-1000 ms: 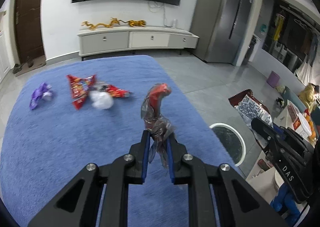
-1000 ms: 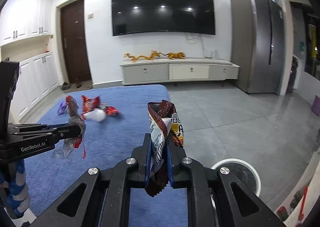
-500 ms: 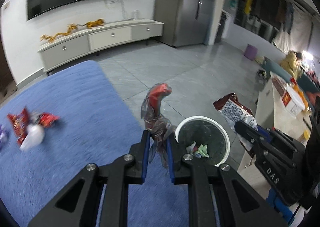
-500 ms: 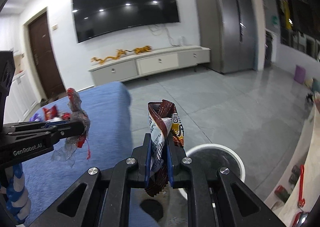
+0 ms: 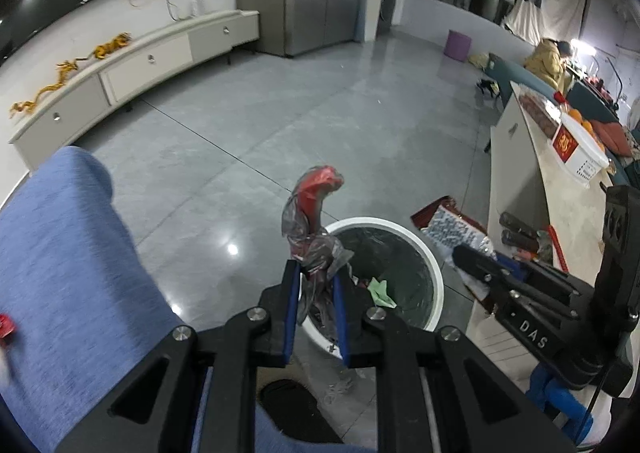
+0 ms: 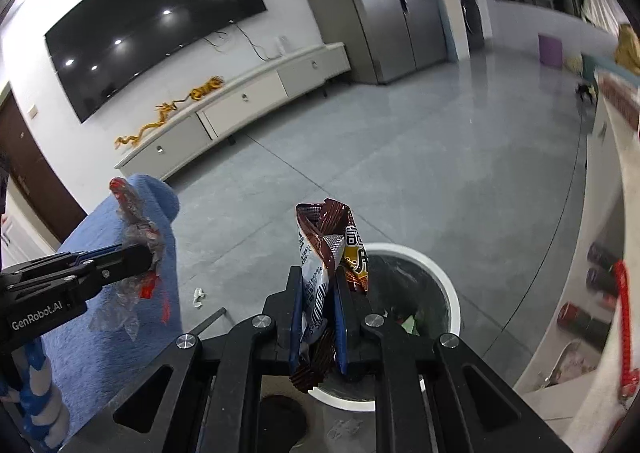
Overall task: Collect trash
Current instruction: 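Lower both tools over the bin and open them to drop the items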
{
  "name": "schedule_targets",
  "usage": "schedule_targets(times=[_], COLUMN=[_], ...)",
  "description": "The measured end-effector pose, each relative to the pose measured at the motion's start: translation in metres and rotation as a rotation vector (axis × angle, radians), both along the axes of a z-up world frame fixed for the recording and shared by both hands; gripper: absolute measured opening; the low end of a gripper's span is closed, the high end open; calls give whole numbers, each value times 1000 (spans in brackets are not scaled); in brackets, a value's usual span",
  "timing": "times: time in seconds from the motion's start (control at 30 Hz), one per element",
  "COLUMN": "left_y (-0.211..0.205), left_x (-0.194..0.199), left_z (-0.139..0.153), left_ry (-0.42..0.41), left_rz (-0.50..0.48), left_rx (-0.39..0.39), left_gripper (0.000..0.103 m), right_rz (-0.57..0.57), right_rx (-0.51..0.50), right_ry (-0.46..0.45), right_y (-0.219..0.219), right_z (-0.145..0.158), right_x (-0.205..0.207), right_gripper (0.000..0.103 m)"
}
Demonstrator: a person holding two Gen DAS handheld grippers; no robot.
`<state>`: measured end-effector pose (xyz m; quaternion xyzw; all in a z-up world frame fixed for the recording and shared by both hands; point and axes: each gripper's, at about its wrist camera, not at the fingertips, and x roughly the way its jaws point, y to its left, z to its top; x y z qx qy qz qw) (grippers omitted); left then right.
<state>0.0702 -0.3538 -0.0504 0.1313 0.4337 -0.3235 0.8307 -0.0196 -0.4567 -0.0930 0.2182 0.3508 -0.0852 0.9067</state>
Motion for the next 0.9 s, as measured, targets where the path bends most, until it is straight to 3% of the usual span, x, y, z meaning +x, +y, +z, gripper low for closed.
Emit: schedule_targets(times=[0.43,0.67,0.73,0.8,0.87,0.9], left_y=[-54,-69,-75,-78,-80,-80], left_x=[27,40,40,41,40,39], left_z=[-48,-60,-65,-69,-71,-70], left_ry=[117,177,191,206,205,197], left_rz=[-10,-3,-14,-17,-12,-6], left_rx=[37,5,3,3,-1,-3], left_gripper=[15,16,18,33,53,56], right_rz=[-43,-64,-76,-88,-95,-98], right_rx=[110,111,109,108,114,116], right_ry=[102,145,154,151,153,154], right_y=[-32,-38,-39,-39,-40,-40], right_z=[-40,-52,-54,-54,-56,-57], right_x=[17,26,26,25,24,24], right_gripper=[15,16,32,43,43,43])
